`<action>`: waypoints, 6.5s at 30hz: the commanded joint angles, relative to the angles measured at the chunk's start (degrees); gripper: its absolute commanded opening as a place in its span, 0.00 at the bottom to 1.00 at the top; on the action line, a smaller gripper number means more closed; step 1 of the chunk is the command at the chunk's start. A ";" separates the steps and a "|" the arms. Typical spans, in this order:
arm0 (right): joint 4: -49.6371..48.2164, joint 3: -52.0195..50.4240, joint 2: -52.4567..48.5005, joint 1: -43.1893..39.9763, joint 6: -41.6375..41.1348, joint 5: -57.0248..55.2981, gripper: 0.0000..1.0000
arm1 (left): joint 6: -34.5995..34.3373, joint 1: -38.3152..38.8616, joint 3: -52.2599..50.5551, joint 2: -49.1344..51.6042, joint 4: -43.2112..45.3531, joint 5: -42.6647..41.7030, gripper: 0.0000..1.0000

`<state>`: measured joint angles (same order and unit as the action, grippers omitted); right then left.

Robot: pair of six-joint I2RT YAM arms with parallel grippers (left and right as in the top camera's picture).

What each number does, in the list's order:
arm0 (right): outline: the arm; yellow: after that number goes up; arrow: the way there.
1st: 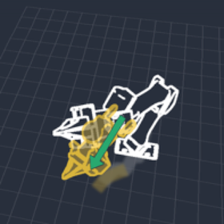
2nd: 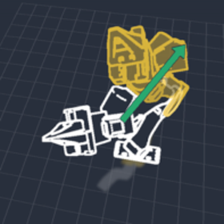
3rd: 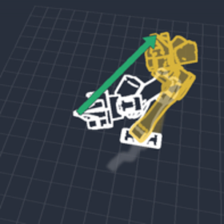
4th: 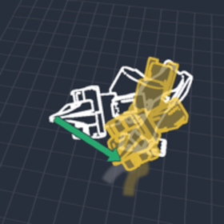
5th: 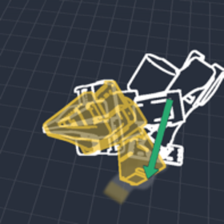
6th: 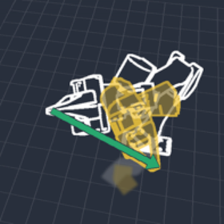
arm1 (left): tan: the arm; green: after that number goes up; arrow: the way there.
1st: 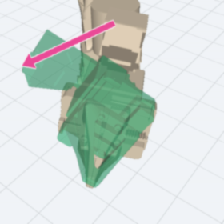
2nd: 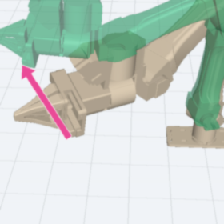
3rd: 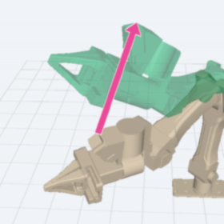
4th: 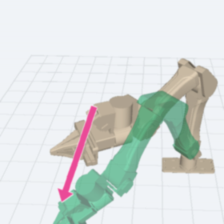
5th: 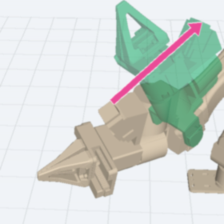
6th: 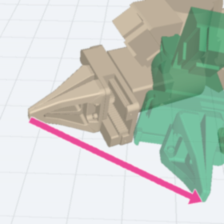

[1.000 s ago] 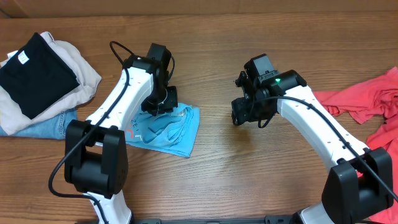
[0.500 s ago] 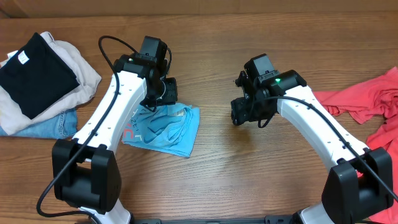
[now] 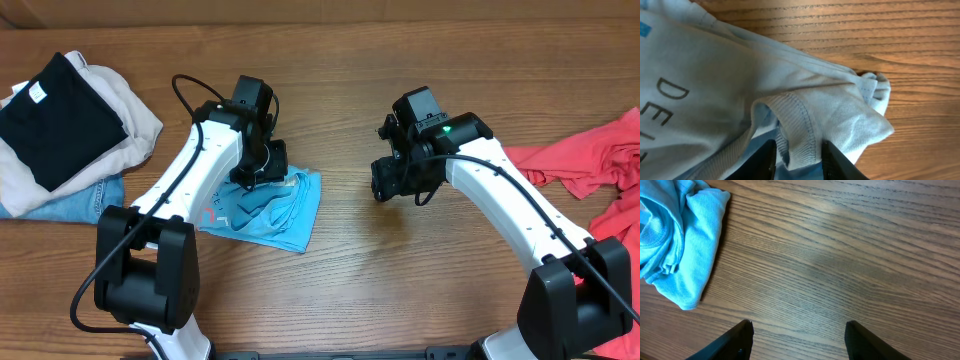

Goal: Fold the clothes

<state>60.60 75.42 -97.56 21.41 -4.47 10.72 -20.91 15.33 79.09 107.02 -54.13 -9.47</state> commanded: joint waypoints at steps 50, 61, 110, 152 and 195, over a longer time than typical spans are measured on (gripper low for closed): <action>-5.75 1.07 0.35 8.22 5.11 4.00 0.64 | 5.70 -16.22 11.63 -3.69 -12.13 5.64 0.30; -15.34 1.05 -3.13 27.21 -0.72 4.28 0.68 | 5.60 -25.49 3.98 -3.23 -10.75 5.20 0.35; -15.30 1.05 -13.14 30.23 -23.61 -4.87 0.18 | 5.70 -25.05 -4.37 -3.23 -5.53 1.51 0.42; -26.84 4.48 -14.03 30.34 -4.90 6.95 0.49 | 5.70 -25.05 -4.37 -3.23 -5.62 1.49 0.43; -15.82 4.50 -8.31 26.34 -13.77 -10.80 0.04 | 5.73 -25.05 -4.37 -3.23 -5.55 1.51 0.45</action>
<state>44.05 79.72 -107.02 47.97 -16.03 2.09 -15.46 -10.11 75.33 104.03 -59.88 -7.29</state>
